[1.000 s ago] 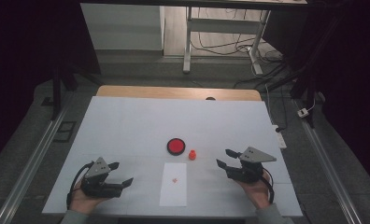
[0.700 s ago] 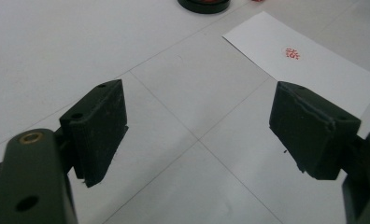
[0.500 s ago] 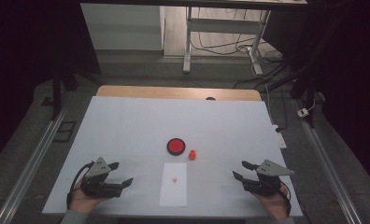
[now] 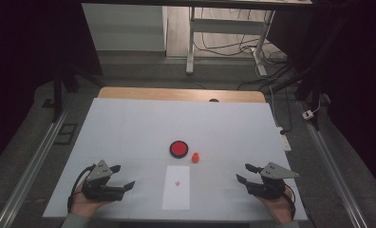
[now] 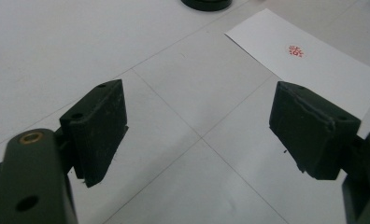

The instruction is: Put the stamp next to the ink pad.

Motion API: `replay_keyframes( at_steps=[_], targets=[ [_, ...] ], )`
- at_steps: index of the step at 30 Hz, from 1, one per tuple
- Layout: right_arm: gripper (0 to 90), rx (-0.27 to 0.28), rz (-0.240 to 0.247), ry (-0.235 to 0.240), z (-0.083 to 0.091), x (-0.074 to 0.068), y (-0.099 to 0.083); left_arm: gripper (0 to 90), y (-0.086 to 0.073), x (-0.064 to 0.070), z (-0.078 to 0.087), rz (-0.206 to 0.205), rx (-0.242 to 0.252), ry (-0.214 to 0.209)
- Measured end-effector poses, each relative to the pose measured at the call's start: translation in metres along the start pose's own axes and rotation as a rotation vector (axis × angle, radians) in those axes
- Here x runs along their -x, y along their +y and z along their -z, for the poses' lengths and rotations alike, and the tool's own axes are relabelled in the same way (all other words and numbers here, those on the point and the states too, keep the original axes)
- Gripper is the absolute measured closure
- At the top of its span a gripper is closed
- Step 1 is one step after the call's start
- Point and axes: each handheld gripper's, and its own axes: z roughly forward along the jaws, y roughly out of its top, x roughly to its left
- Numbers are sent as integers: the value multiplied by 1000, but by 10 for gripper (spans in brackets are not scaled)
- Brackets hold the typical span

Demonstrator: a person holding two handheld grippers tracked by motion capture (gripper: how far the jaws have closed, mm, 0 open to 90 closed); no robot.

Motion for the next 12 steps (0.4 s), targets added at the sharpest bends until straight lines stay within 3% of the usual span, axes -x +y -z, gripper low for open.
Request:
replay_keyframes(
  at_steps=[12],
  targets=[
    [435, -12, 10, -2, 0, 0, 1, 195, 0, 0, 0, -3, -1, 0]
  ],
)
